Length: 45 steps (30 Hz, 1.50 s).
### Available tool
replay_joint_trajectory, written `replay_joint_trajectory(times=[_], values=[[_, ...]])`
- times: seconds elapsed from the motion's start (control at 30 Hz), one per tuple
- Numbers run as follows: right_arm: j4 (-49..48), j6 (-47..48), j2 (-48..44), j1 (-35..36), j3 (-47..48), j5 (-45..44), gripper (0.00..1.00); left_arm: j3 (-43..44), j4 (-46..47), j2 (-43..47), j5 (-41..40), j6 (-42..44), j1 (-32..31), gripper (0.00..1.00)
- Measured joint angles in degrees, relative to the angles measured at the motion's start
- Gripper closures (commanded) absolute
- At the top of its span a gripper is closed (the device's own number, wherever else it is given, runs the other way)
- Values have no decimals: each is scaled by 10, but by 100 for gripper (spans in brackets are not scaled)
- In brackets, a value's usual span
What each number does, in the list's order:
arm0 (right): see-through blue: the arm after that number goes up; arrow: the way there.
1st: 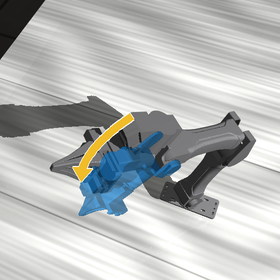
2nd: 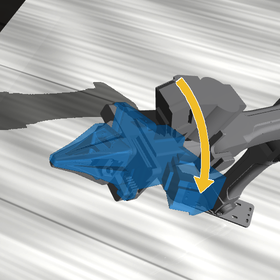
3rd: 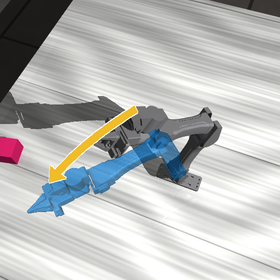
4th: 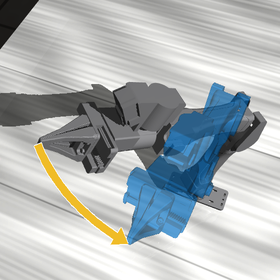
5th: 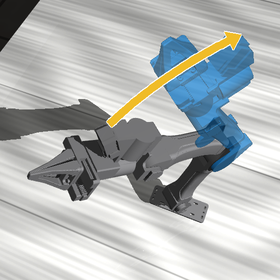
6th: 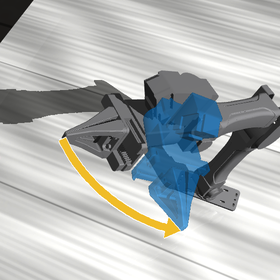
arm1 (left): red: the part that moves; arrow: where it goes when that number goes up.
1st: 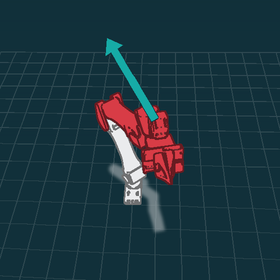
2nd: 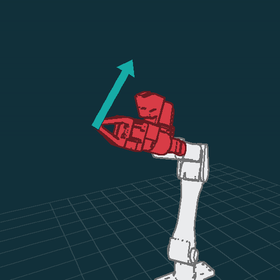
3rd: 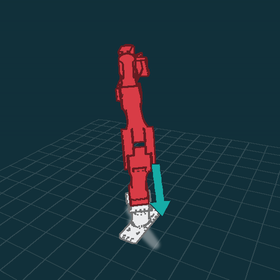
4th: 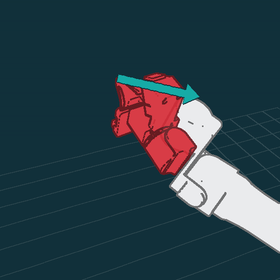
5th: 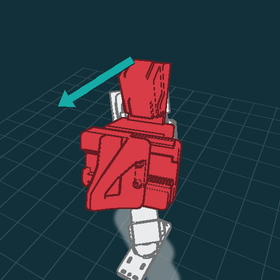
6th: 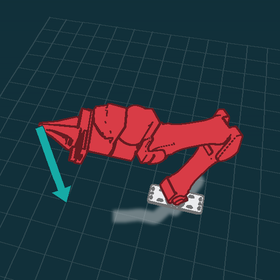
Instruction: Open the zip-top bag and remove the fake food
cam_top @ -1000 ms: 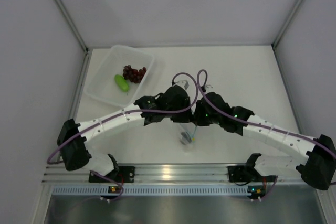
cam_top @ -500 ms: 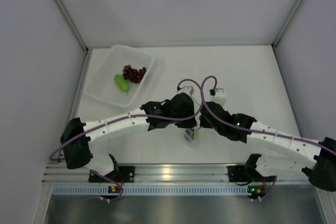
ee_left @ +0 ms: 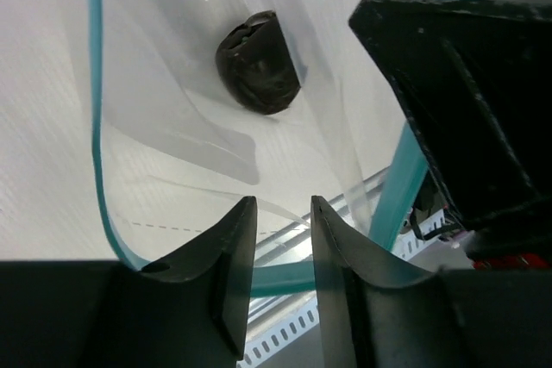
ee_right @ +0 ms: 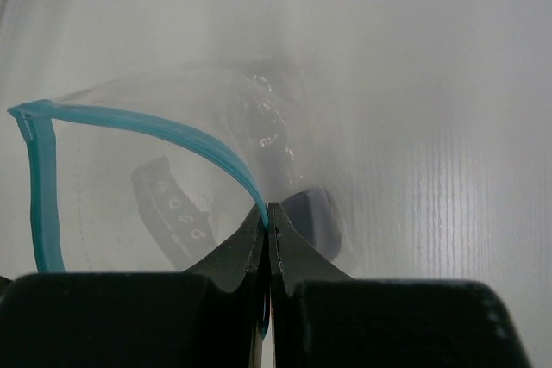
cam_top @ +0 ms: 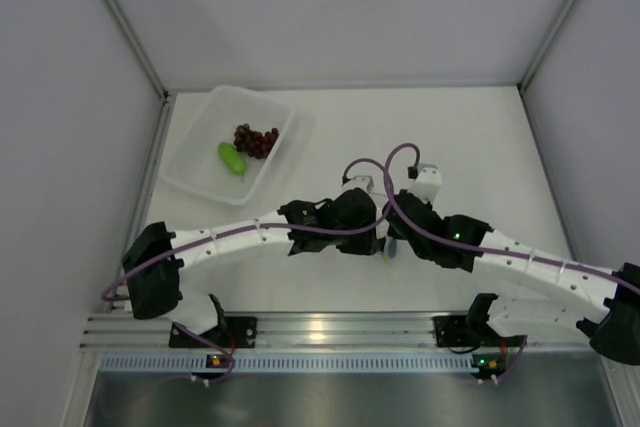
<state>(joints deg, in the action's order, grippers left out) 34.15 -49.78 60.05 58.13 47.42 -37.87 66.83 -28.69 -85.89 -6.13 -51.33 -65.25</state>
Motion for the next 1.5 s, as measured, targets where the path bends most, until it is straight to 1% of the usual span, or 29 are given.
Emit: replay_joint_trajectory(times=[0.13,0.23,0.43,0.6,0.63,0.67,0.73,0.77,0.8,0.83,0.87,1.07,1.23,1.37,1.5], values=[[1,0,-1,0,-2,-1,100,7,0,-33,-10,-2,0,61],[3,0,-10,0,-9,-3,100,31,-1,-59,-13,-2,0,60],[11,1,-55,-2,-35,-17,100,96,-4,-110,-23,0,0,60],[12,7,-100,-4,-55,-7,100,135,-4,-141,-26,3,0,60],[11,7,-108,-4,-55,-6,100,142,-4,-149,-23,2,1,61],[14,7,-115,-5,-54,-7,100,150,-3,-159,-20,2,1,68],[23,9,-125,-5,-52,-13,100,161,2,-177,-10,-2,2,74],[35,12,-124,-5,-48,-19,100,163,4,-184,-5,-4,3,82],[46,14,-123,-6,-42,-23,100,163,5,-192,0,-9,3,85],[55,17,-122,-6,-38,-28,100,163,5,-198,5,-12,3,95],[65,21,-121,-7,-33,-31,100,163,6,-204,8,-16,3,100],[130,33,-126,-14,-12,-51,100,145,14,-211,-3,-28,3,100],[161,46,-125,-18,9,-60,100,84,22,-191,-29,-37,14,100],[178,60,-87,-18,40,-59,100,49,35,-156,-40,-39,32,100],[191,82,-22,-18,88,-54,100,6,40,-102,-46,-39,56,100]])
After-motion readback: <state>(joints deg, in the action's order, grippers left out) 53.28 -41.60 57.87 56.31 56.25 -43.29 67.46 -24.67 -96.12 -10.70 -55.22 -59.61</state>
